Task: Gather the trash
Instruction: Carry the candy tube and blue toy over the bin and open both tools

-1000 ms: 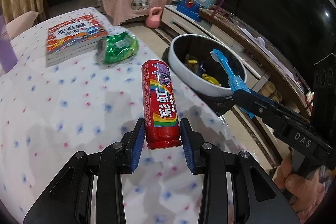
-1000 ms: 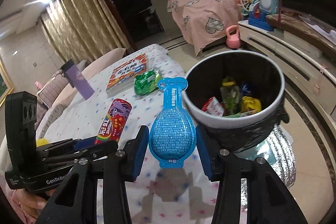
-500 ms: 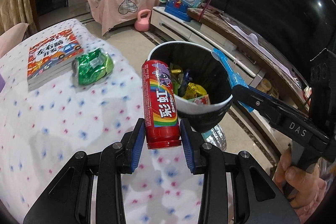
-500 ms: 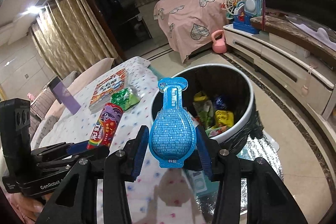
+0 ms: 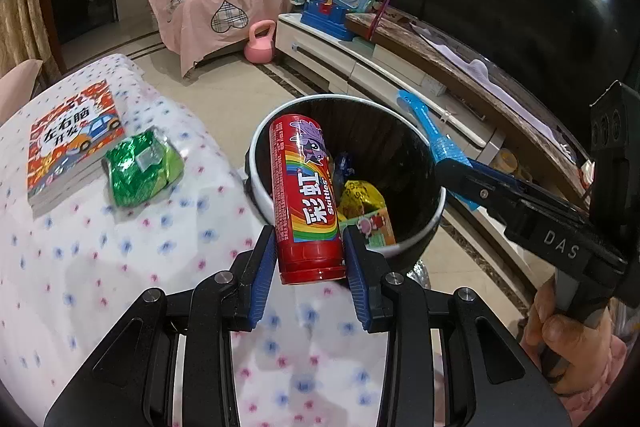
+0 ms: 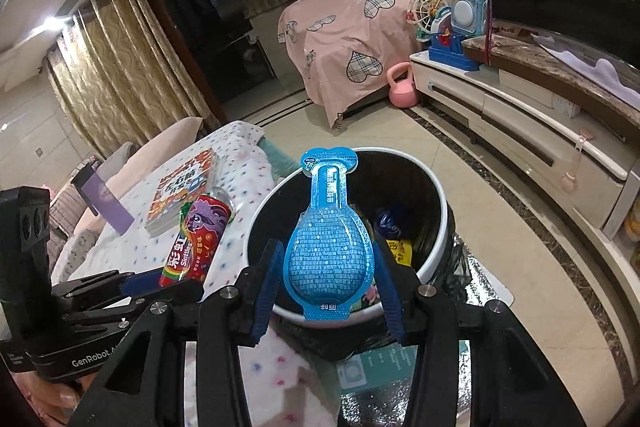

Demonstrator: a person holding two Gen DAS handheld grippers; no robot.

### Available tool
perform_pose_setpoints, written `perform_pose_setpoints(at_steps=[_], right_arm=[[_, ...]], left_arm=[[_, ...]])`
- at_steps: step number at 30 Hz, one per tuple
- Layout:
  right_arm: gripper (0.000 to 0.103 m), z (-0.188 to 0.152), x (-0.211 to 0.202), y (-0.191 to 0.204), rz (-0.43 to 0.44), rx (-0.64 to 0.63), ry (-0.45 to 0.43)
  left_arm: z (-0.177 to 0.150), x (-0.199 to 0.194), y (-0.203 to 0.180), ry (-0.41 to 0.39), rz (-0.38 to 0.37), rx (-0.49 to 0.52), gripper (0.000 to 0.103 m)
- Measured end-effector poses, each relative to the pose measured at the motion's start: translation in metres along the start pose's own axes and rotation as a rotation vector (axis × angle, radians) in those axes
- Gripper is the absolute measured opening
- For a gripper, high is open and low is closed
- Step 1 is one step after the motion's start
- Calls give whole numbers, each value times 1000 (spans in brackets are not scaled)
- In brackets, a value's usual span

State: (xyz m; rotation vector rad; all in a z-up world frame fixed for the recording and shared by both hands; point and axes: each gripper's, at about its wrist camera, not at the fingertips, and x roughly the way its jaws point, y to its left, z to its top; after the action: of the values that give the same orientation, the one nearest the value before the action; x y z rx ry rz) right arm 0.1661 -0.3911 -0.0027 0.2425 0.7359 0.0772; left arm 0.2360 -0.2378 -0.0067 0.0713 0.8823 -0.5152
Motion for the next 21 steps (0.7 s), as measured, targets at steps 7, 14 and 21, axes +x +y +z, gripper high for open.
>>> perform_pose_setpoints(at_steps=[7,14,21], right_arm=[[46,11,13,-5,-15,-15,19],[46,17,30,-12,-27,-14,51],[46,16,40,-21,-40,-2,75]], left_arm=[[18,15,-5,14,7,13,33],[26,33,-4,50,4,11,32],[28,42,-8,68,4,23,33]])
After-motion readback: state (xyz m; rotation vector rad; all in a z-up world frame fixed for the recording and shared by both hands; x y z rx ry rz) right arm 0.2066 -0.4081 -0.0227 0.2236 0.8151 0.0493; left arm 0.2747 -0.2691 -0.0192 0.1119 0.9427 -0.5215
